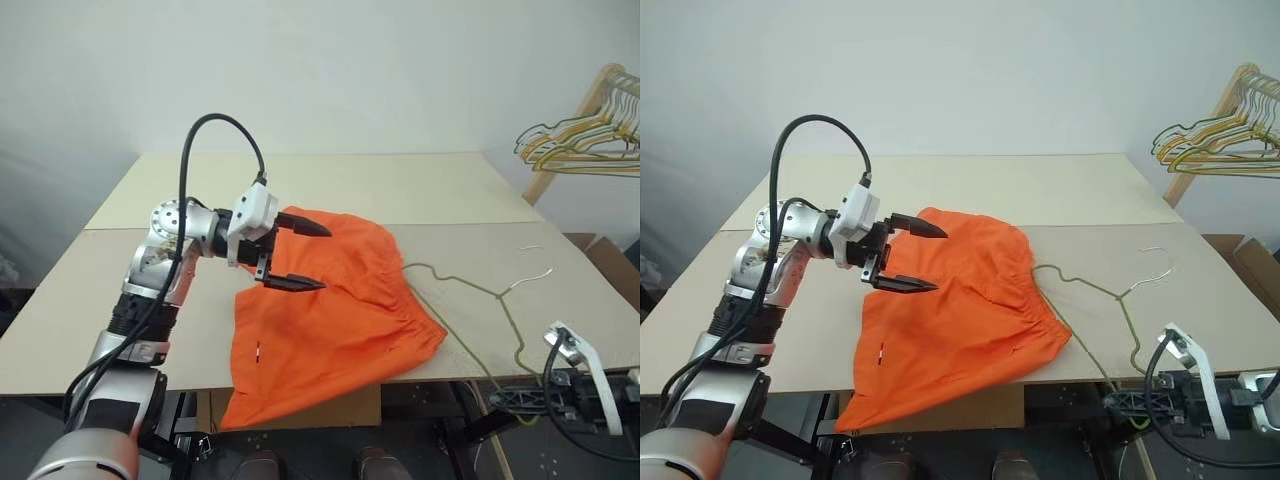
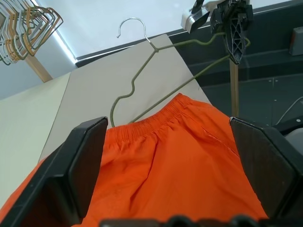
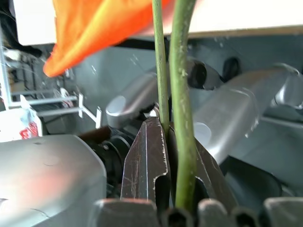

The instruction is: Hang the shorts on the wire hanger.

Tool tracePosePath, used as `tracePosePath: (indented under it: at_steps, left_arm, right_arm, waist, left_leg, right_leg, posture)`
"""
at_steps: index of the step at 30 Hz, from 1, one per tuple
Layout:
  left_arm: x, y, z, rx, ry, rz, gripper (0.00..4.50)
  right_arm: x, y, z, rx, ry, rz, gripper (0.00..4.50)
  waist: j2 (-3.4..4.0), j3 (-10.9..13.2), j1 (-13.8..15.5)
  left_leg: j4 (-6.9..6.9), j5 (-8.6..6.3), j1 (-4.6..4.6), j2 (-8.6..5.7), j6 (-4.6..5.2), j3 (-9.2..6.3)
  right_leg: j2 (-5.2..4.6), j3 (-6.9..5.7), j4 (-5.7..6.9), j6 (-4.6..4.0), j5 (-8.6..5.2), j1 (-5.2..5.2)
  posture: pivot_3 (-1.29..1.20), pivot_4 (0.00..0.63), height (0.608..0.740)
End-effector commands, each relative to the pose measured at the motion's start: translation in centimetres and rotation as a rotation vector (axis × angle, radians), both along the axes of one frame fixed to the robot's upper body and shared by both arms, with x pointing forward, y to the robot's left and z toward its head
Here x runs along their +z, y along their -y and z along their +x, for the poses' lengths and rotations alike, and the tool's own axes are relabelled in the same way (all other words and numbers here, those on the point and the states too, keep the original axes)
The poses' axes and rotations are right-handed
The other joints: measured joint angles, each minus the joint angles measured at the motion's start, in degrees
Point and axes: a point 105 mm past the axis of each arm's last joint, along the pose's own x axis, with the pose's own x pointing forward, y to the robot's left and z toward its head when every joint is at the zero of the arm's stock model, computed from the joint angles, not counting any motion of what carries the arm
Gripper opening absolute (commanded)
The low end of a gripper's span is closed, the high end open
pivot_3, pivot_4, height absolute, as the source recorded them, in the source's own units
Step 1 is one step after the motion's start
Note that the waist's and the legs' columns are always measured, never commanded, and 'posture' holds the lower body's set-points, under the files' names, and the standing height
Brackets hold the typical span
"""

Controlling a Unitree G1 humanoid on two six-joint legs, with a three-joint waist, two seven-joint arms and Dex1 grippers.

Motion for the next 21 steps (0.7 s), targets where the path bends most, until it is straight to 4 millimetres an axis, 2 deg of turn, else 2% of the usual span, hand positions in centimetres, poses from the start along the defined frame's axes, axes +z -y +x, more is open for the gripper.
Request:
tracePosePath:
  at_steps: [1,5,10,13,21]
  left_arm:
    - [1.1,0.1,0.0,-0.005,0.052,-0.017,4.47]
    - [1.0,-0.1,-0.1,0.001,0.060,-0.009,4.47]
    - [0.8,-0.5,-0.3,0.003,0.058,-0.002,4.47]
    - [0.7,-0.4,-0.4,0.005,0.056,-0.001,4.47]
    - [0.5,-0.7,-0.7,0.008,0.066,0.010,4.47]
  right_arm:
    - [0.0,0.0,0.5,0.015,0.004,-0.016,0.00]
    - [-1.5,0.4,-0.4,0.048,-0.063,-0.077,0.00]
    - [-0.9,0.6,-1.6,0.102,-0.093,-0.070,0.00]
    - [-0.6,0.7,-1.4,0.120,-0.084,-0.070,0.00]
    - [-1.7,1.1,3.1,0.054,-0.026,-0.095,0.00]
  waist:
    - [0.00,0.0,0.1]
    - [-0.01,0.0,0.4]
    - [0.01,0.0,0.9]
    - [-0.02,0.0,1.2]
    - [-0.11,0.1,1.7]
  left_leg:
    - [0.00,0.00,0.00,0.00,0.00,0.01]
    - [-0.02,0.00,-0.10,0.00,0.00,0.00]
    - [0.00,0.00,-0.44,0.00,0.01,-0.01]
    - [-0.01,-0.01,-0.44,0.02,0.02,-0.03]
    - [0.09,0.01,-0.39,0.00,0.01,0.04]
  right_leg:
    - [0.00,0.01,0.00,0.00,0.00,0.00]
    - [0.00,-0.02,0.00,0.00,0.00,-0.13]
    - [0.00,-0.03,0.02,0.31,0.18,-0.44]
    - [0.02,-0.07,0.02,0.31,0.18,-0.45]
    - [0.01,0.01,0.02,0.01,0.11,-0.43]
  posture:
    - [0.09,0.000,0.740]
    - [0.11,0.000,0.740]
    - [0.12,0.000,0.740]
    - [0.13,0.000,0.740]
    - [0.17,0.000,0.740]
